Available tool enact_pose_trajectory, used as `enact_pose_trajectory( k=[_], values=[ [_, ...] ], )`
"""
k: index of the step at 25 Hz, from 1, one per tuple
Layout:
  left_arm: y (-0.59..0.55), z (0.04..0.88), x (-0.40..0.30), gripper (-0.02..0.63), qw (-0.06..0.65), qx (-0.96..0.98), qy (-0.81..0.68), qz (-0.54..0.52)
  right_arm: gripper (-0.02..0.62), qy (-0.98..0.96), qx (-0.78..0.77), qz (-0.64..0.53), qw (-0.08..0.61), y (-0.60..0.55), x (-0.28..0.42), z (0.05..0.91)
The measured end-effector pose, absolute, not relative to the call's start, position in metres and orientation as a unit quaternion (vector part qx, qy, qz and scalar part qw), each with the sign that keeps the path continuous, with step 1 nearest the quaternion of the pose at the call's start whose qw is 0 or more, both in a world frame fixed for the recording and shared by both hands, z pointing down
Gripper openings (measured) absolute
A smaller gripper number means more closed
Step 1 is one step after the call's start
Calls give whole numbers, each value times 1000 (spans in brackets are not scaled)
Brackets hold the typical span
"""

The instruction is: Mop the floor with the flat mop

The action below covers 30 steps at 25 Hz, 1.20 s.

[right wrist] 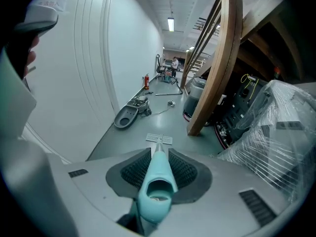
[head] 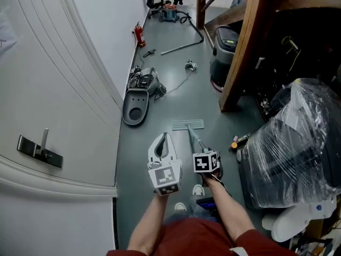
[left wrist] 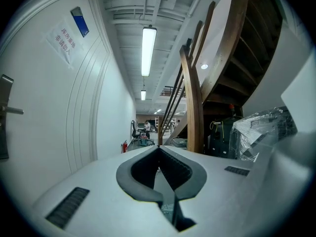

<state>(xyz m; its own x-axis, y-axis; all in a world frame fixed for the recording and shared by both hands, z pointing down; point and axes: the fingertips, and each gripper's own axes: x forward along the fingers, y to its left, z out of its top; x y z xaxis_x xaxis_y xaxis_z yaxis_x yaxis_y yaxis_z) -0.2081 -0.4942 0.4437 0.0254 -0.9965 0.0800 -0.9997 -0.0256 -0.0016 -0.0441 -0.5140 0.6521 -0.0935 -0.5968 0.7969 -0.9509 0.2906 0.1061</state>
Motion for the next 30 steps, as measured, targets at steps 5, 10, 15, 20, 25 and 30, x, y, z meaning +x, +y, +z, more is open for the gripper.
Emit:
enact_pose_trajectory(
  k=[5,10,15,20,25,30],
  values=[
    [-468,445,-216,15,28,718,-695,22,120,-703,554,224,385,-493,-51,652],
    [-436,445,-219,15,30,719,-694,22,120,-700,560,231,379,-463,-50,648],
    [-406,449,-215,15,35,720,-692,34,120,-701,564,229,371,-433,-45,641],
    [-380,442,-188,15,28,726,-687,22,120,-710,564,221,360,-407,-30,633],
    [-345,448,-163,15,22,725,-687,29,120,-715,560,218,358,-375,-10,638],
    [-311,453,-148,15,24,723,-690,38,120,-718,557,223,353,-344,6,637]
  ],
)
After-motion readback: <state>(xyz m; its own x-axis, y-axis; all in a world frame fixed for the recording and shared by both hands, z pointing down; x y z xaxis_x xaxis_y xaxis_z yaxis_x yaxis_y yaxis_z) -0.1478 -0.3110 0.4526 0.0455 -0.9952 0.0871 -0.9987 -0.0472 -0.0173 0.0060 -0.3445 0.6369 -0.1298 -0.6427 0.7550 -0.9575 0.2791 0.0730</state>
